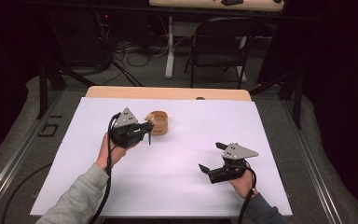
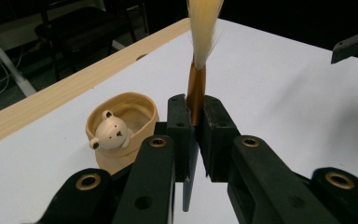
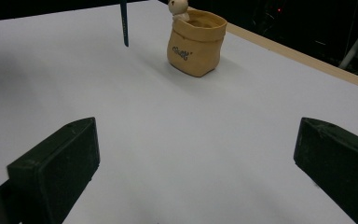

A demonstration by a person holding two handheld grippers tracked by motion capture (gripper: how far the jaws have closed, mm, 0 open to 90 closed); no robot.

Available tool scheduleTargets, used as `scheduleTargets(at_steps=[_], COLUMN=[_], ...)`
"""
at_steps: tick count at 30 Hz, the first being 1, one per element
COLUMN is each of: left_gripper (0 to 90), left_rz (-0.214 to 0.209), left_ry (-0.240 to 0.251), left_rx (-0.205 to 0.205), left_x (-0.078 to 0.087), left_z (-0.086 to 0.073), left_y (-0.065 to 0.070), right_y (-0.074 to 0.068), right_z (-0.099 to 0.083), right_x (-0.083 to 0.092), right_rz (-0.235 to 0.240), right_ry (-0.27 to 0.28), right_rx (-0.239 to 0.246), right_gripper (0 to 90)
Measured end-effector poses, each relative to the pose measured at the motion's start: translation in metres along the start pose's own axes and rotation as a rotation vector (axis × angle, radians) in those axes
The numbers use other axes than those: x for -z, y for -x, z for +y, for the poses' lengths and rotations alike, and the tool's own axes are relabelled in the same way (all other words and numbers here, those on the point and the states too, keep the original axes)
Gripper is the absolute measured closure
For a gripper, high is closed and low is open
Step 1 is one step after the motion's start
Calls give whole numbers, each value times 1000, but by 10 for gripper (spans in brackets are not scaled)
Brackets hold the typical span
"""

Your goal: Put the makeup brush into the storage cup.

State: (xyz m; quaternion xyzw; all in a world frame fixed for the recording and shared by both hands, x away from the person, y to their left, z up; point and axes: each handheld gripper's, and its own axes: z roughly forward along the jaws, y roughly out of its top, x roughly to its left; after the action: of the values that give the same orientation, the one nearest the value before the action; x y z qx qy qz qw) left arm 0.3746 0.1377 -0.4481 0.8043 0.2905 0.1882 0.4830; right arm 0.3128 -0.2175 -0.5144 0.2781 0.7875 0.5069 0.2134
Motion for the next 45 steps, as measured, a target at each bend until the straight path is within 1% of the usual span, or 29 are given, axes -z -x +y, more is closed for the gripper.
scheduleTargets(at_steps=[6, 14, 24, 27, 31, 32, 38, 45], left_gripper=[834, 834, 834, 834, 834, 834, 834, 834], left_rz=[0, -2, -7, -3, 3, 3, 7, 4], left_ry=[3, 0, 12, 11, 10, 14, 14, 16], left_rx=[-12, -31, -28, -32, -33, -28, -25, -36], left_x=[0, -4, -11, -11, -12, -12, -15, -19], left_z=[9, 19, 29, 32, 35, 35, 40, 47], left_y=[0, 0, 0, -2, -4, -5, -8, -7], right_y=[1, 3, 4, 4, 4, 4, 6, 7], right_z=[-3, -3, -3, -3, -2, -2, -1, -2], right_x=[1, 3, 2, 2, 1, 1, 4, 4], right_rz=[-4, -11, -18, -19, -17, -15, -16, -16], right_ry=[-15, -4, -7, -9, -5, 1, 24, 18], right_rx=[-2, -5, -3, -1, 1, 1, -8, -9], right_gripper=[0, 0, 0, 0, 0, 0, 0, 0])
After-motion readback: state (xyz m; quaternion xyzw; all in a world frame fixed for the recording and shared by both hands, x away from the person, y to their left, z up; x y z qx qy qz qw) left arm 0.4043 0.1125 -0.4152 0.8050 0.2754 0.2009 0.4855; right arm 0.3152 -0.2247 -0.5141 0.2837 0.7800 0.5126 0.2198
